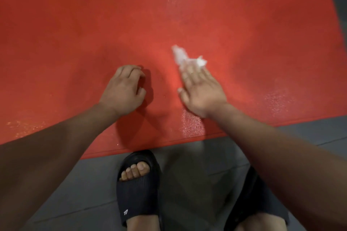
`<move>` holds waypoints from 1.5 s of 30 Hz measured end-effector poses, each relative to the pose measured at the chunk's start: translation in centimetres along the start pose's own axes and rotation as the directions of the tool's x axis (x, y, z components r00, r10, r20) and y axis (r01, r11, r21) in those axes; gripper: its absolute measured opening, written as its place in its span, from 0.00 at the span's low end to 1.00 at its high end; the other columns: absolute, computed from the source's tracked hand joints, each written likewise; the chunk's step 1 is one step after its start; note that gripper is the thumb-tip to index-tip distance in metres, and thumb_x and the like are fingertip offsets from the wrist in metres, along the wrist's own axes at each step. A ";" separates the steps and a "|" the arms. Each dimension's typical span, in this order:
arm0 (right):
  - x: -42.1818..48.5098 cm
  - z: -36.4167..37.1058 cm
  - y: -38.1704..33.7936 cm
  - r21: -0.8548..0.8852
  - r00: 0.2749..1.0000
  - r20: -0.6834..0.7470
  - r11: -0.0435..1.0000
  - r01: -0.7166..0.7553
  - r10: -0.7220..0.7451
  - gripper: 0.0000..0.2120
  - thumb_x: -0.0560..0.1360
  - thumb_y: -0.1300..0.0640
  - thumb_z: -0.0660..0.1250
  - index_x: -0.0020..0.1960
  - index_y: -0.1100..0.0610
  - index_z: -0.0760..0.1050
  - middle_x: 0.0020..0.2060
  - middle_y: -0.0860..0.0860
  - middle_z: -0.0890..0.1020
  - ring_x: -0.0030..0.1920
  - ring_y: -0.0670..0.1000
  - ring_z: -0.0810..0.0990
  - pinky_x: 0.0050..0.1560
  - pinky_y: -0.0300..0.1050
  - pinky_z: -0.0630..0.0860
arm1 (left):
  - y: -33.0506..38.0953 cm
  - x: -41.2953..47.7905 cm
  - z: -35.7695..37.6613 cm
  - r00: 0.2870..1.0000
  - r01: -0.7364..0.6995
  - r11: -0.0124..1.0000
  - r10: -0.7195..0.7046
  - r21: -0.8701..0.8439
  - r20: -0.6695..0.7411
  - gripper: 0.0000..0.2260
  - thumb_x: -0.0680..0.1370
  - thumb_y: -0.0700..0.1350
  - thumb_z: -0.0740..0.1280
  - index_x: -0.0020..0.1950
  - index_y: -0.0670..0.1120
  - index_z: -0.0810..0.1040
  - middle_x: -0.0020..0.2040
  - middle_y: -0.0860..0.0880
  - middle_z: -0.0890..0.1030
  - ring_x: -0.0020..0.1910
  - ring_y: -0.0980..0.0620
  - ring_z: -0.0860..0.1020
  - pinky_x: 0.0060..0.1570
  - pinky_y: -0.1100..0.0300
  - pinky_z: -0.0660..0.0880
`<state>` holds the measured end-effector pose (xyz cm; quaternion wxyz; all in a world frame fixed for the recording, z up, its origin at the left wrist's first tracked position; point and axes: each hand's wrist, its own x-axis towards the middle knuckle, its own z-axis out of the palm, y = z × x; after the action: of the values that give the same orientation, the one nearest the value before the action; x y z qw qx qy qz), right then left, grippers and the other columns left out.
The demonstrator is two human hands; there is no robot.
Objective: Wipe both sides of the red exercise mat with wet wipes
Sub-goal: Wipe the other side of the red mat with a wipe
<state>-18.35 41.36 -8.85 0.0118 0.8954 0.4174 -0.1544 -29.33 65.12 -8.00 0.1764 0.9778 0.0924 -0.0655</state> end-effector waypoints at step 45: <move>0.5 -0.3 -1.5 0.139 0.953 0.021 0.944 -0.301 0.301 0.40 0.79 0.35 0.45 0.81 0.60 0.45 0.80 0.57 0.44 0.80 0.59 0.42 0.79 0.56 0.43 | -0.7 -2.3 -0.1 0.996 0.085 0.996 -0.086 0.018 0.014 0.26 0.72 0.49 0.58 0.68 0.39 0.72 0.70 0.39 0.70 0.71 0.38 0.67 0.73 0.44 0.66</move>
<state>-19.09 42.72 -8.50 -0.0280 0.9473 0.2640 -0.1793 -31.68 65.48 -7.75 0.1654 0.9739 0.1322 -0.0812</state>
